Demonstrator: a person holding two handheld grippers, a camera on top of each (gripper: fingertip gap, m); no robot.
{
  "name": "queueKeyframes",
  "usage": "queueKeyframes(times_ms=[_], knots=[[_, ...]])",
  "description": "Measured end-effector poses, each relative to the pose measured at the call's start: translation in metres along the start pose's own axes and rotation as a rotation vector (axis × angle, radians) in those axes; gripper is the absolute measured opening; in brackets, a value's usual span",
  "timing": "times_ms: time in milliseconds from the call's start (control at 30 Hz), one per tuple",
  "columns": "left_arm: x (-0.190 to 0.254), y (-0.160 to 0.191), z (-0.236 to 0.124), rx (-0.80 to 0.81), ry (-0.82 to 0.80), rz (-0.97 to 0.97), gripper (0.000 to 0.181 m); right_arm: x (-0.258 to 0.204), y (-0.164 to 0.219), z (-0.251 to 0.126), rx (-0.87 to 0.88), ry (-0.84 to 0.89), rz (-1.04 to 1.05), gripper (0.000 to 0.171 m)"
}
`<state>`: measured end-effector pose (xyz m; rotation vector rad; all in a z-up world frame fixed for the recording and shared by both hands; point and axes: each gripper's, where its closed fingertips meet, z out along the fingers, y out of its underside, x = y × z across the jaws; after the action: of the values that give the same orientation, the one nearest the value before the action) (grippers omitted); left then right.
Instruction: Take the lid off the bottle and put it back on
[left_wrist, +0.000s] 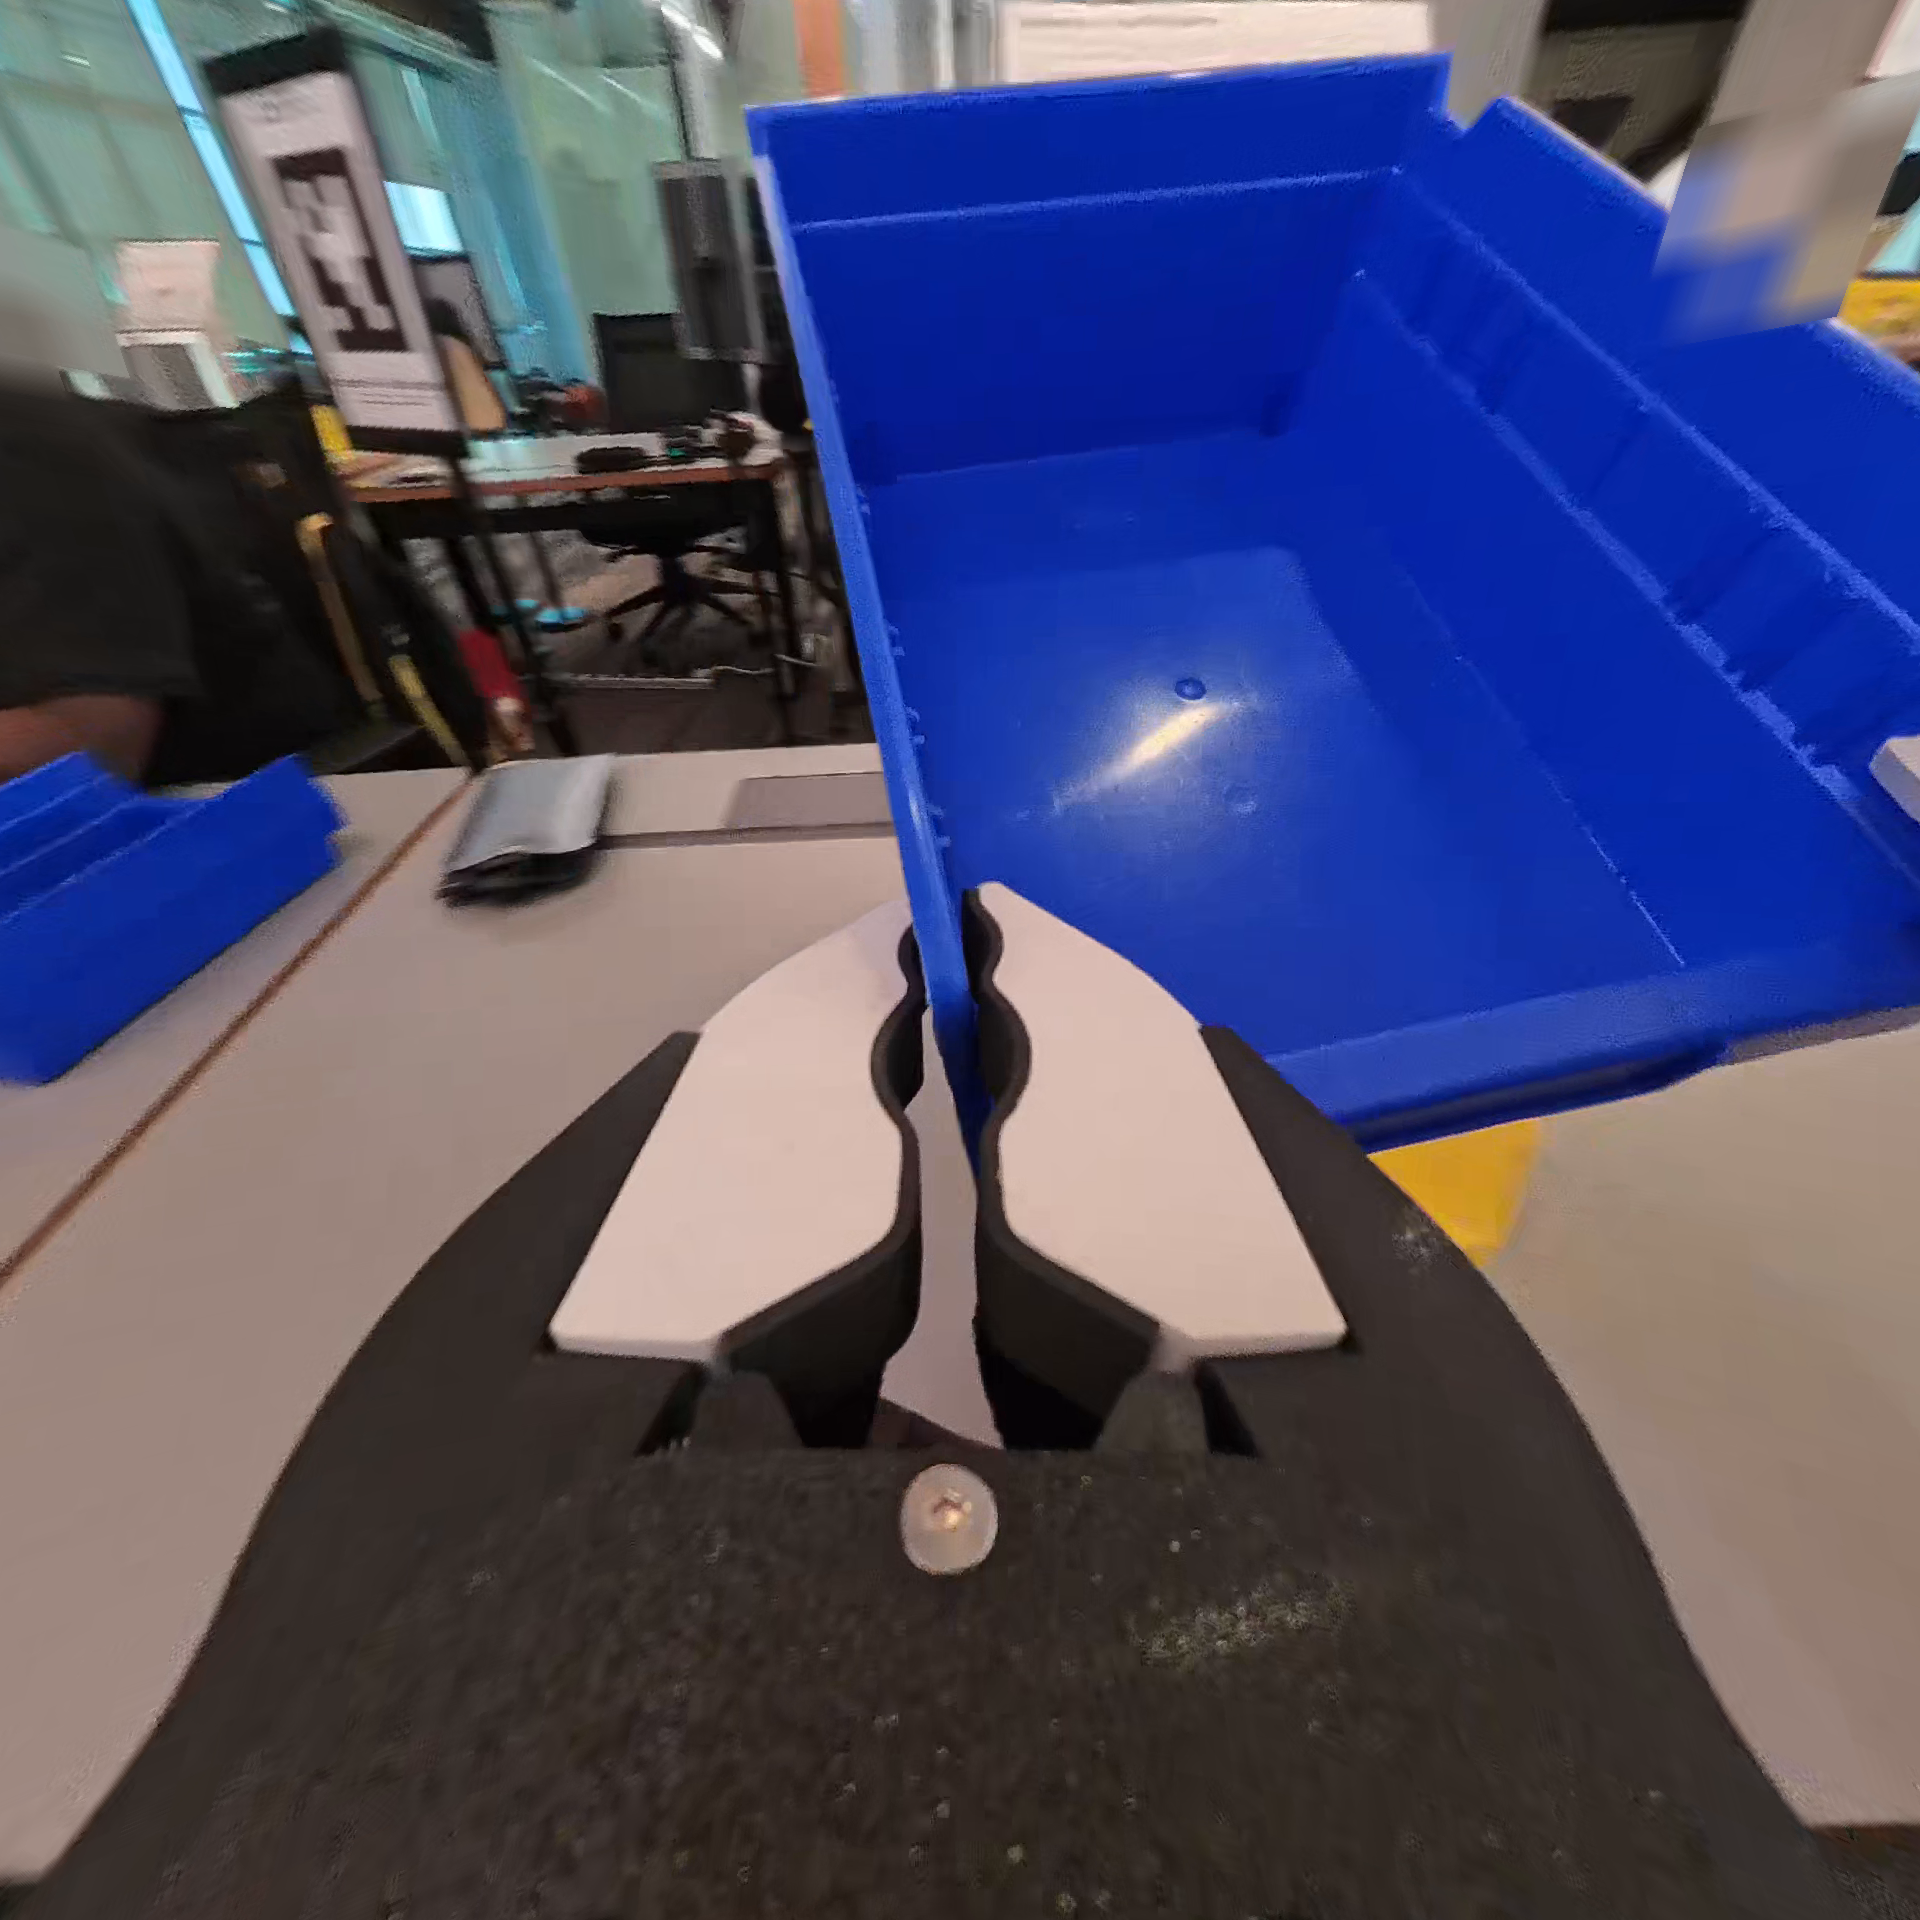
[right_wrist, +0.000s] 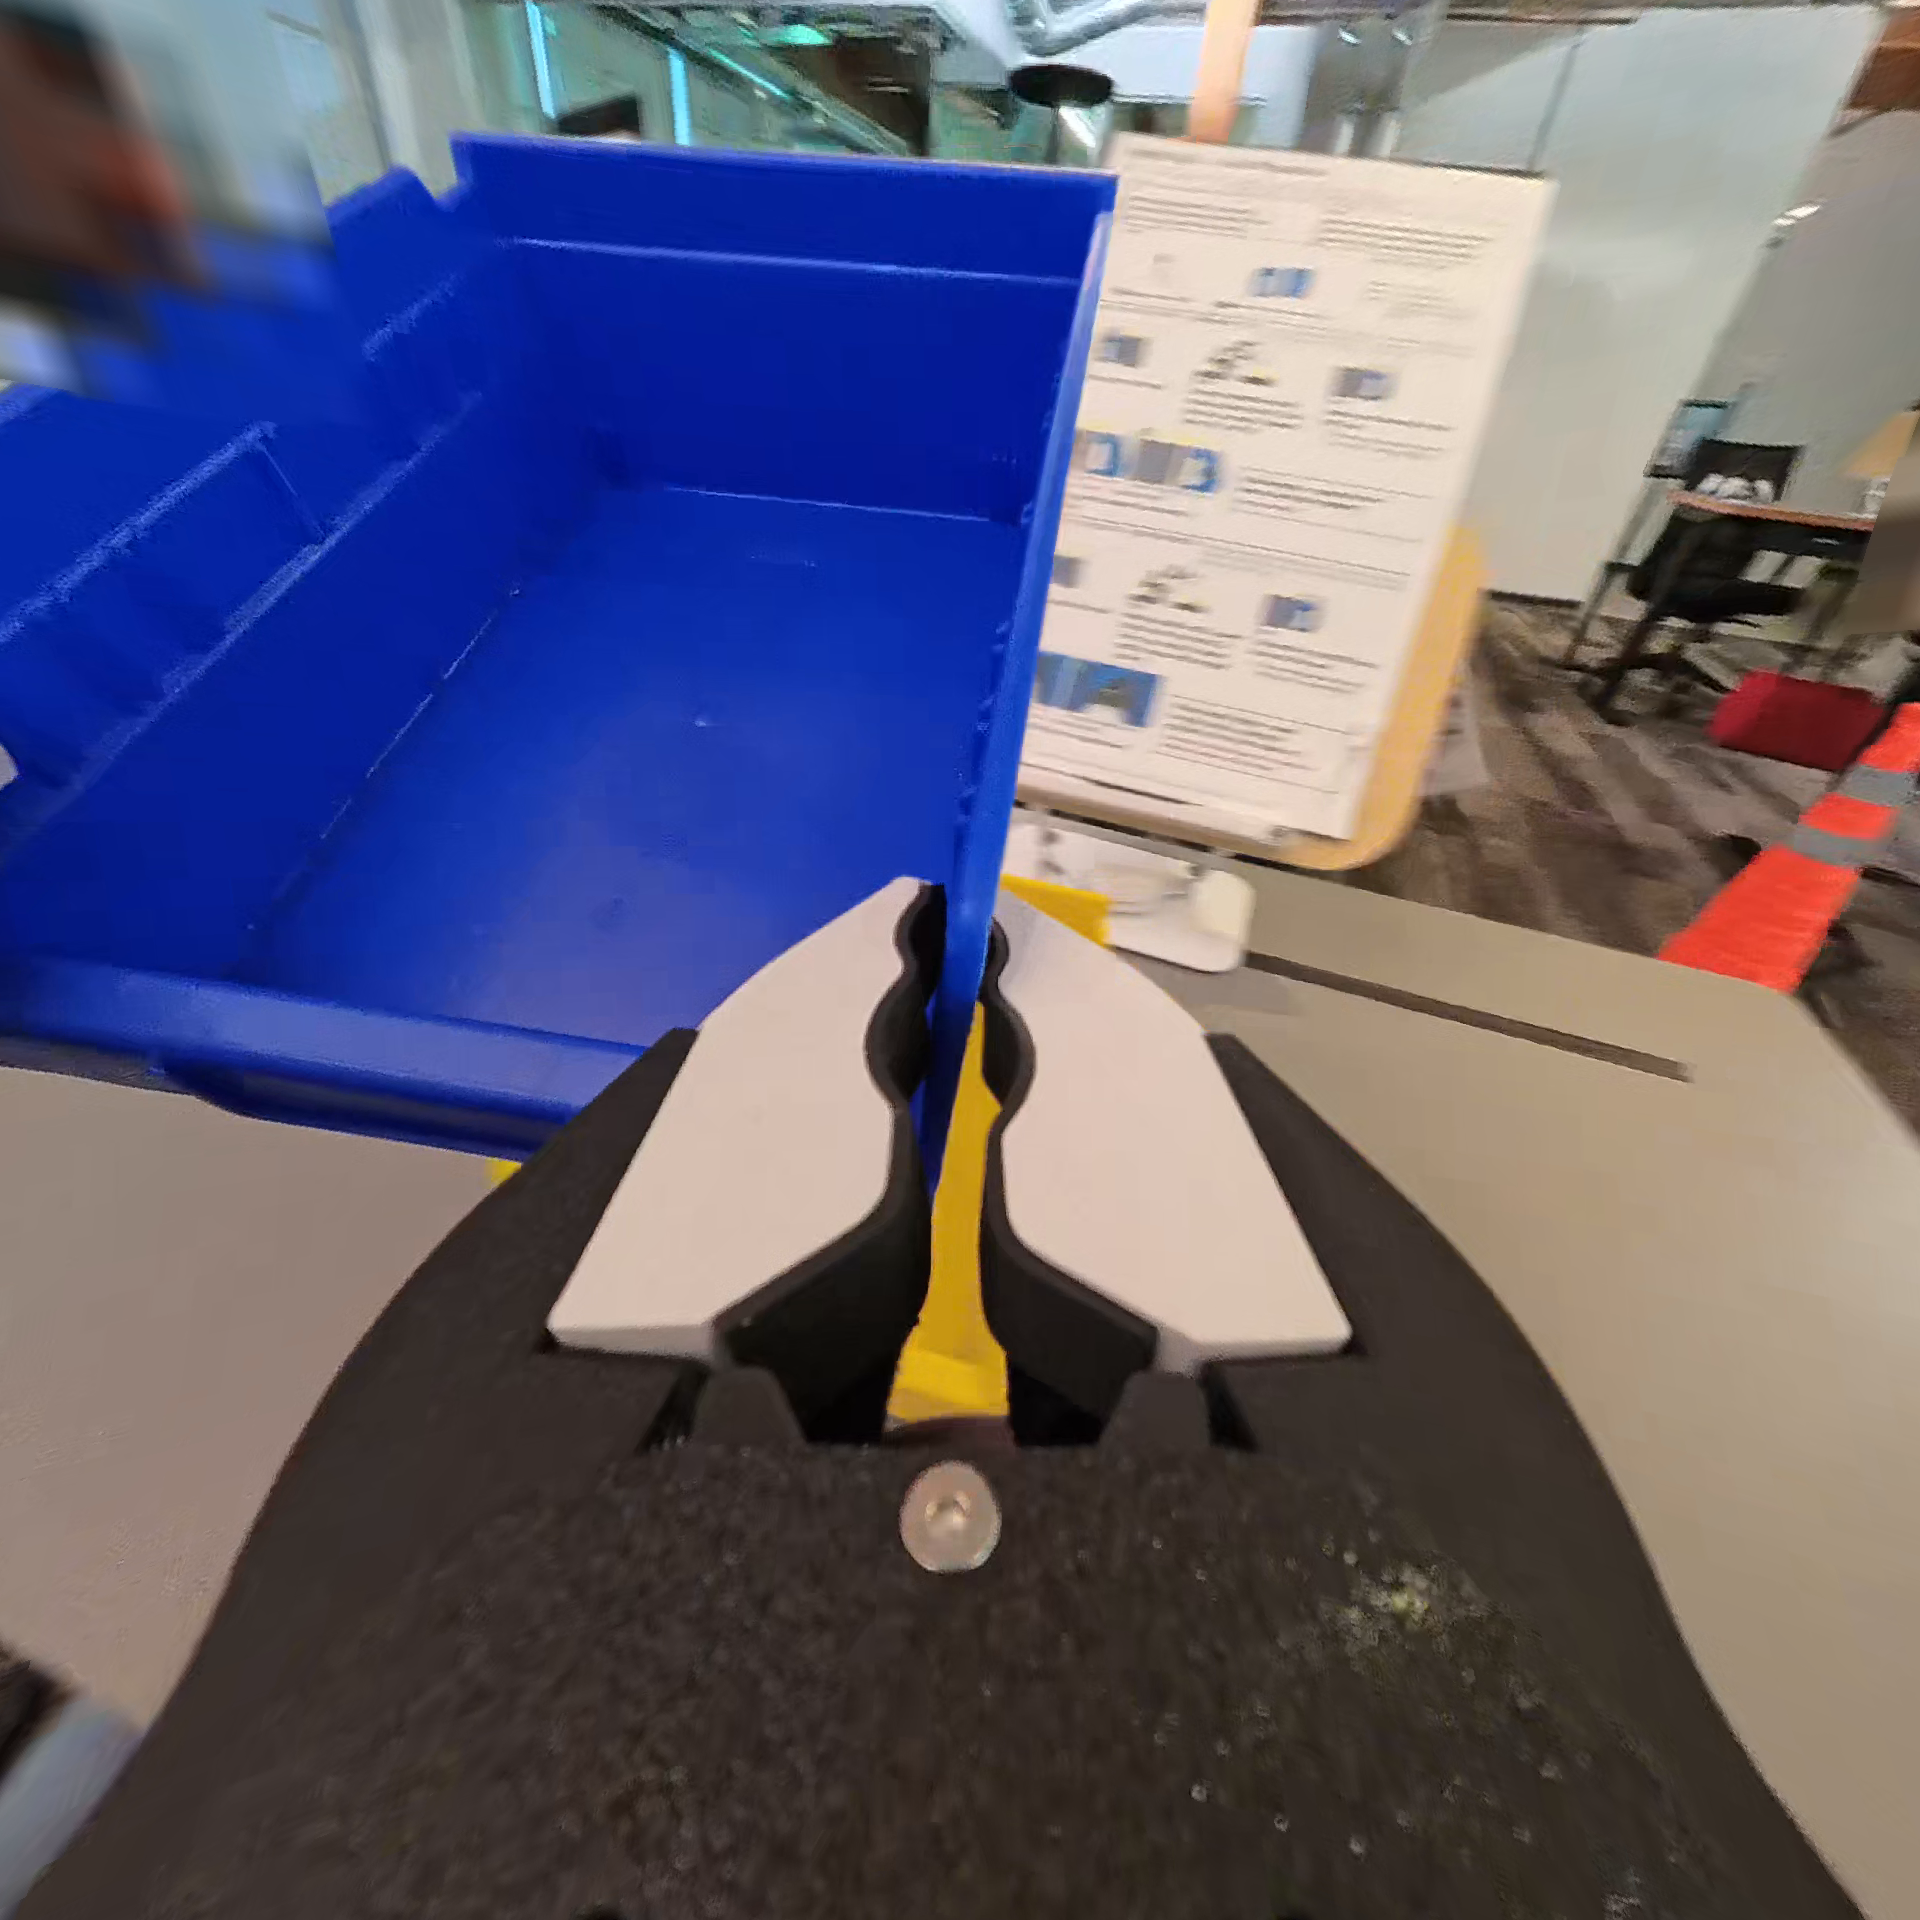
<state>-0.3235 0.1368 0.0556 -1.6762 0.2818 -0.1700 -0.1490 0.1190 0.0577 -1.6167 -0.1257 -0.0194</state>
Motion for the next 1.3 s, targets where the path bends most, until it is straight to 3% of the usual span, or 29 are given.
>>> queueKeyframes(times_ms=[200,367,500,700,800,867,933,1000,1133,1300], knots=[[0.194,0.017,0.076,-0.102,0.179,0.092,0.007,0.198,0.048,-0.008,-0.148,0.134,-0.023,0.004],[0.328,0.092,0.111,-0.228,0.269,0.159,0.007,0.324,0.138,-0.043,-0.322,0.211,-0.015,0.005],[0.382,0.145,0.127,-0.347,0.323,0.134,0.006,0.371,0.201,-0.063,-0.428,0.225,0.069,0.005],[0.404,0.179,0.133,-0.373,0.333,0.160,0.009,0.388,0.254,-0.062,-0.492,0.205,0.135,0.006],[0.407,0.182,0.128,-0.372,0.393,0.162,0.013,0.384,0.263,-0.059,-0.463,0.145,0.237,0.017],[0.405,0.176,0.118,-0.380,0.446,0.149,0.031,0.390,0.259,-0.063,-0.464,0.168,0.234,0.028],[0.395,0.154,0.099,-0.332,0.527,0.147,0.037,0.400,0.241,-0.074,-0.446,0.216,0.197,0.042],[0.368,0.123,0.078,-0.237,0.583,0.132,0.040,0.401,0.208,-0.084,-0.362,0.221,0.203,0.042],[0.263,0.082,0.057,-0.180,0.509,0.077,0.052,0.346,0.127,-0.084,-0.153,-0.005,0.208,0.049],[0.089,0.100,0.065,-0.250,0.177,0.032,0.056,0.214,0.086,-0.040,-0.147,-0.208,0.007,0.062]])
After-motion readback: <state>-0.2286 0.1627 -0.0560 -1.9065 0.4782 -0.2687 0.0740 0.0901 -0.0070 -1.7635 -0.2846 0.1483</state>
